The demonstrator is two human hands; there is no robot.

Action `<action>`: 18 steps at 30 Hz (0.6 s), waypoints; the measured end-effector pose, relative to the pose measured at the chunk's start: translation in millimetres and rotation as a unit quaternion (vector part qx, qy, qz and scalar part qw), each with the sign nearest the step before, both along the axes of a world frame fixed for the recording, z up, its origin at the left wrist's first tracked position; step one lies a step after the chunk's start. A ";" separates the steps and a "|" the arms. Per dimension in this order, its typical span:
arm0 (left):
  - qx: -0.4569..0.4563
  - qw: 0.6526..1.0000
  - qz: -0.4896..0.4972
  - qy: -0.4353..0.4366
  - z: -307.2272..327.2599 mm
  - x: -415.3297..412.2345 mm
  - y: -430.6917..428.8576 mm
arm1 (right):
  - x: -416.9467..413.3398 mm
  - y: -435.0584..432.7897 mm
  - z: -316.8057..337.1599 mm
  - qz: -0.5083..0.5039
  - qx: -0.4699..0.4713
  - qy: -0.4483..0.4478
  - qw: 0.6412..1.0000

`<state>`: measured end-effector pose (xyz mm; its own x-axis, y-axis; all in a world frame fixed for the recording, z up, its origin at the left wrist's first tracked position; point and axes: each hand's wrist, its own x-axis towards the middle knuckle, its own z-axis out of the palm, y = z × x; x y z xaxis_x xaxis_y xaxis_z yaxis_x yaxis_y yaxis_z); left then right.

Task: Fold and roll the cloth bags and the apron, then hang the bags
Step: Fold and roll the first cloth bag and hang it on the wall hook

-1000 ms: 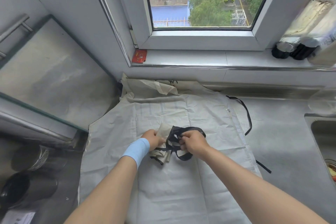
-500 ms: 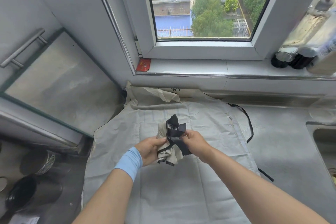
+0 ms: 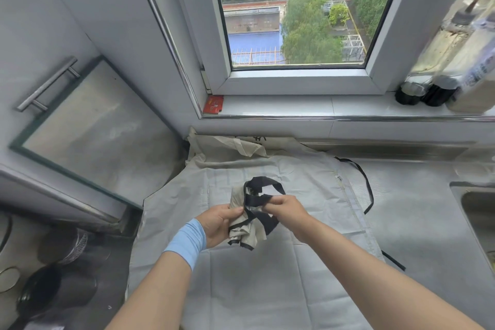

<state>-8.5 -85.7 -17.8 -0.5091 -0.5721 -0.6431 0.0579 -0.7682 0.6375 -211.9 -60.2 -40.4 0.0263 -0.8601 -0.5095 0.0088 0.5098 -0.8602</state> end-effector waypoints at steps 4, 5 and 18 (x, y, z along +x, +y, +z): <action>0.013 0.999 0.035 0.038 -3.3 7.1 1.0 | -17.6 -6.2 0.2 -0.227 -0.043 0.041 0.972; 0.015 0.998 0.031 0.046 -3.8 7.9 1.6 | -18.6 -7.1 -0.3 -0.249 -0.029 0.058 0.966; 0.044 0.993 -0.037 0.103 -13.6 8.4 8.6 | -17.7 -8.2 2.0 0.009 0.113 -0.055 0.992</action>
<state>-0.1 -77.1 -31.4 -0.6735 -0.4747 -0.5667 0.1212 -0.8271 0.5488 -229.7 -68.5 -38.4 0.1060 -0.7228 -0.6829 0.0849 0.6908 -0.7180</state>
